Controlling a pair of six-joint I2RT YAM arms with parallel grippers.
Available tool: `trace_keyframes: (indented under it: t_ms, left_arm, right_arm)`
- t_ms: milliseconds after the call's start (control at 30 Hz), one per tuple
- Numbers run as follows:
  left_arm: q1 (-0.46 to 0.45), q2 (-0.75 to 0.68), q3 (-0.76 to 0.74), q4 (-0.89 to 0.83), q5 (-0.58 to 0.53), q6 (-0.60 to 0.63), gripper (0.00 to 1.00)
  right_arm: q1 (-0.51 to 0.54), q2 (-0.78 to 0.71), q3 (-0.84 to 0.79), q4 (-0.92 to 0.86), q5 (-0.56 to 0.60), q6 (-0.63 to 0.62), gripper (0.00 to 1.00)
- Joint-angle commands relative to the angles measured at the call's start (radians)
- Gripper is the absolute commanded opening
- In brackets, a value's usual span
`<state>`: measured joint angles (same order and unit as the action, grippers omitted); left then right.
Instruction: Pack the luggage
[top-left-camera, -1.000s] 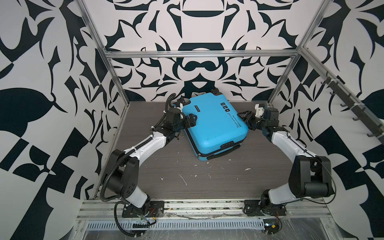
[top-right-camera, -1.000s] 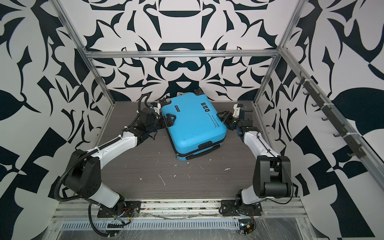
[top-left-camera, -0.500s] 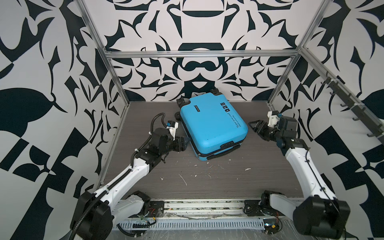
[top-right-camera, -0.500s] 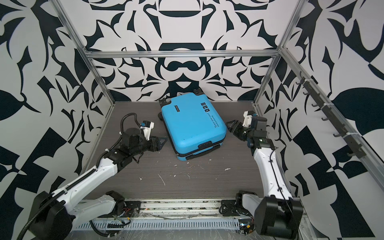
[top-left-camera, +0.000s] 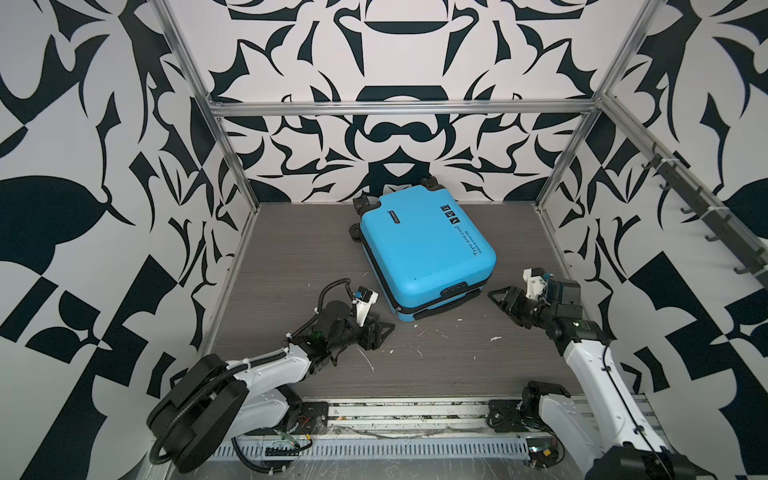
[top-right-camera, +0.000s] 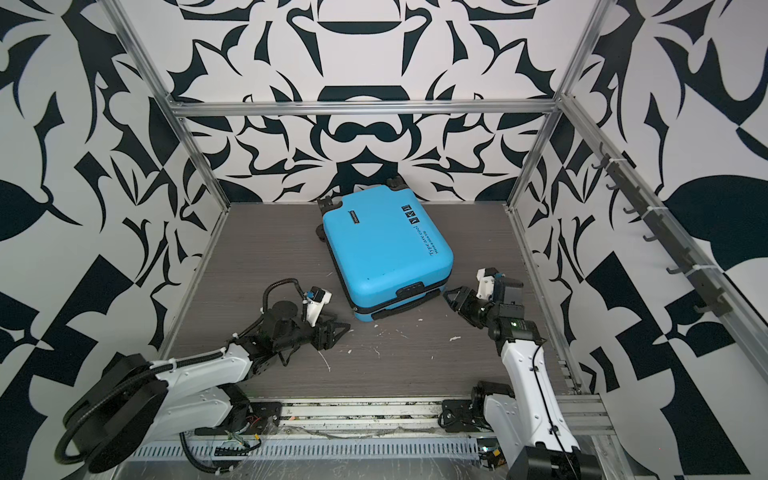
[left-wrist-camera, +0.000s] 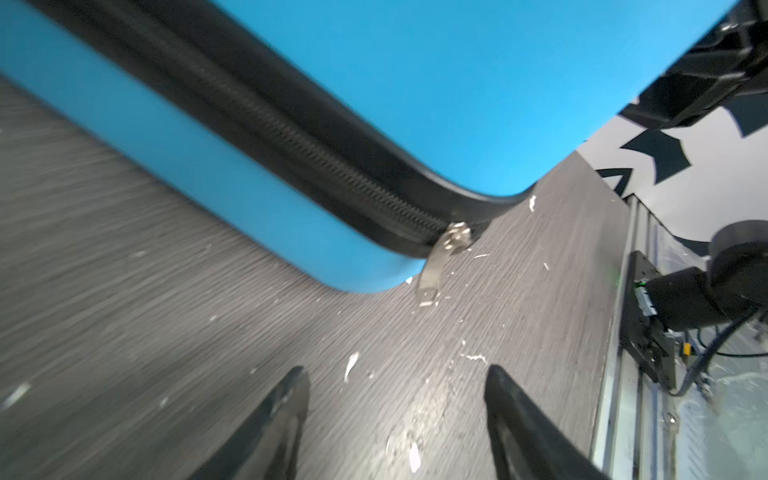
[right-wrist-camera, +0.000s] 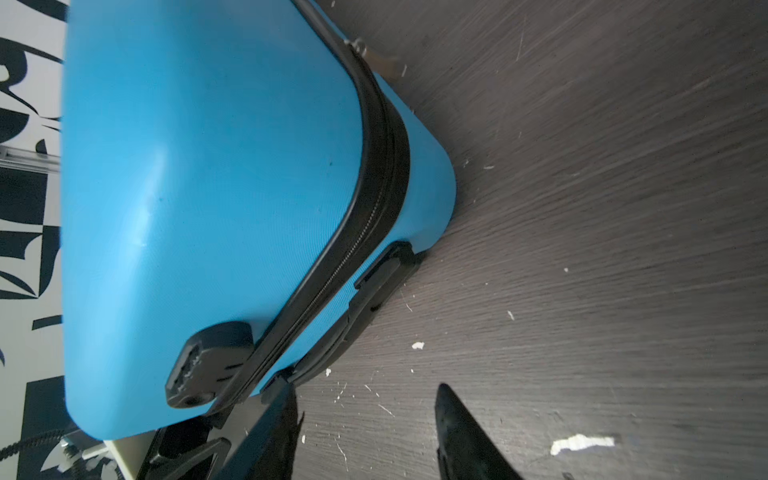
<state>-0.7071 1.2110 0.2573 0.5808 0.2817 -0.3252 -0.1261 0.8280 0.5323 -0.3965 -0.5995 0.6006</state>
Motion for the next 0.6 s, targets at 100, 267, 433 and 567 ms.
trace_keyframes:
  t_ms: [100,267,433,567]
  left_arm:
    - [0.009,0.107,0.004,0.264,0.074,0.04,0.58]
    - [0.024,0.143,0.012,0.28,0.072,0.032,0.51]
    - [0.026,0.17,0.031,0.281,0.069,0.004,0.45]
    - [0.026,0.19,0.048,0.276,0.076,-0.007,0.42]
  right_arm:
    - [0.019,-0.01,-0.038,0.046,-0.022,0.021,0.54]
    - [0.029,0.013,-0.041,0.071,-0.019,0.026,0.54]
    - [0.047,0.042,-0.043,0.105,-0.013,0.043,0.54]
    - [0.07,0.057,-0.043,0.126,0.001,0.055,0.54]
